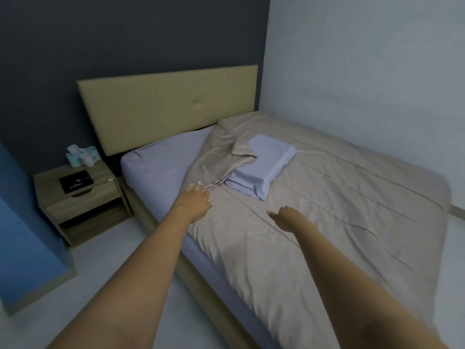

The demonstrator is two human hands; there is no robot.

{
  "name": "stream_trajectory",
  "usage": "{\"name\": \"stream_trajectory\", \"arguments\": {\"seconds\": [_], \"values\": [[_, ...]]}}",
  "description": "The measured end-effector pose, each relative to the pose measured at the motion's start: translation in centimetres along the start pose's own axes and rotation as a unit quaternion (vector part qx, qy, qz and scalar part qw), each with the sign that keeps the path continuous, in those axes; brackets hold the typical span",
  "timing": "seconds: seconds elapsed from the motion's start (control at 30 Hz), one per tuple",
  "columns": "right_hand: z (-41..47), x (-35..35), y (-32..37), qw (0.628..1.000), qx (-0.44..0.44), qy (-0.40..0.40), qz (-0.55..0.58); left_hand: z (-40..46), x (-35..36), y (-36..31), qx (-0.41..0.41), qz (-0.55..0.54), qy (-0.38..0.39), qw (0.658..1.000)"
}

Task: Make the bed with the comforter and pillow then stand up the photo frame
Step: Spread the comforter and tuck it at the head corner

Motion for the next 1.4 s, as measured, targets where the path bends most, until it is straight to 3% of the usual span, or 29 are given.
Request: {"name": "stream_trajectory", "arguments": {"seconds": [0.23, 0.5, 0.73, 0.9, 1.17, 1.4], "values": [[3.0, -0.9, 13.1, 0.993, 0.074, 0.001, 0.086, 4.6, 2.0, 14.1, 0.107, 0.032, 0.03, 0.993], [8.5, -3.5, 19.4, 0.98, 0.168, -0.002, 0.106, 15.9, 1.9, 23.4, 0.192, 0.023, 0.017, 0.981], [16.0, -7.1, 28.7, 0.981, 0.16, 0.012, 0.108, 23.4, 2.6, 34.1, 0.225, 0.018, 0.016, 0.974], [21.8, -9.0, 35.5, 0.962, 0.217, -0.016, 0.163, 29.3, 2.9, 42.4, 0.239, 0.036, 0.02, 0.97], [27.3, -9.9, 44.6, 0.947, 0.265, -0.031, 0.177, 40.2, 4.4, 49.9, 0.324, 0.054, 0.022, 0.944], [30.6, -7.9, 47.0, 0.932, 0.315, -0.019, 0.178, 46.9, 5.7, 49.6, 0.401, 0.056, 0.032, 0.914]]}}
Point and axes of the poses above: each hand's wrist, its own z-axis towards the middle knuckle, its own x-axis out of the palm, y = z × x, the point moved 2 cm from there along z, towards the middle knuckle, and after that the axes turned 15 degrees about x, right-handed, at the moved point
